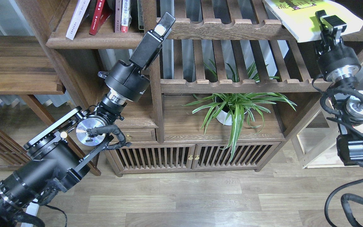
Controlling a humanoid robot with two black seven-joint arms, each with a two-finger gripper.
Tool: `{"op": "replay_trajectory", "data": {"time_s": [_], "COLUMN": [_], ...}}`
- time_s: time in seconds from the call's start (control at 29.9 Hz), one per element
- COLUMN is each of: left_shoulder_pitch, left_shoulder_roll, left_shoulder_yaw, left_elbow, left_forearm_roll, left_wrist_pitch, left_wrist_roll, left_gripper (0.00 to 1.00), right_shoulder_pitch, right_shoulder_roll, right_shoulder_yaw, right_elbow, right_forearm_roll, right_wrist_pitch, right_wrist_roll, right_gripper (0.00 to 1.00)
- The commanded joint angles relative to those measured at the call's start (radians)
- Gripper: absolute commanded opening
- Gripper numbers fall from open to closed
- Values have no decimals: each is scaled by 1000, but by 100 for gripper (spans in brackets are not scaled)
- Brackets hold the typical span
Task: Organize books on shelf
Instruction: 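Grasp the yellow-green book on the top shelf with the right gripper, then pull the yellow-green book down toward the robot with the right gripper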
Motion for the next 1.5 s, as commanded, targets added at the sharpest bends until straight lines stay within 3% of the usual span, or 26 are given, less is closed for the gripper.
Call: {"op": "replay_trajectory", "data": {"time_s": [0.0,0.3,0.6,1.07,1.47], "left_shoulder_pitch": [1,1,3,21,26], "left_shoulder_roll": [6,6,6,-3,-13], "left_shoulder_yaw": [0,0,1,0,0], "left_elbow": [0,-12,-14,-12,-12], "left_forearm_roll": [0,0,0,-2,-9], "left_wrist_pitch": [0,0,0,0,0], "left_wrist_roll": [0,0,0,-3,-3], "left_gripper": [99,99,99,99,98], "right_shoulder_pitch": [1,1,-4,-75,-79], "right_shoulder_roll": [6,14,14,32,74], "right_shoulder_yaw": [0,1,6,-45,-174], "right_elbow": [0,0,14,100,164], "right_forearm_roll": [0,61,127,166,167], "right_wrist_pitch": [2,86,173,434,438], "right_wrist_roll": [2,8,2,-3,-2], "right_gripper": [24,6,4,3,3]}}
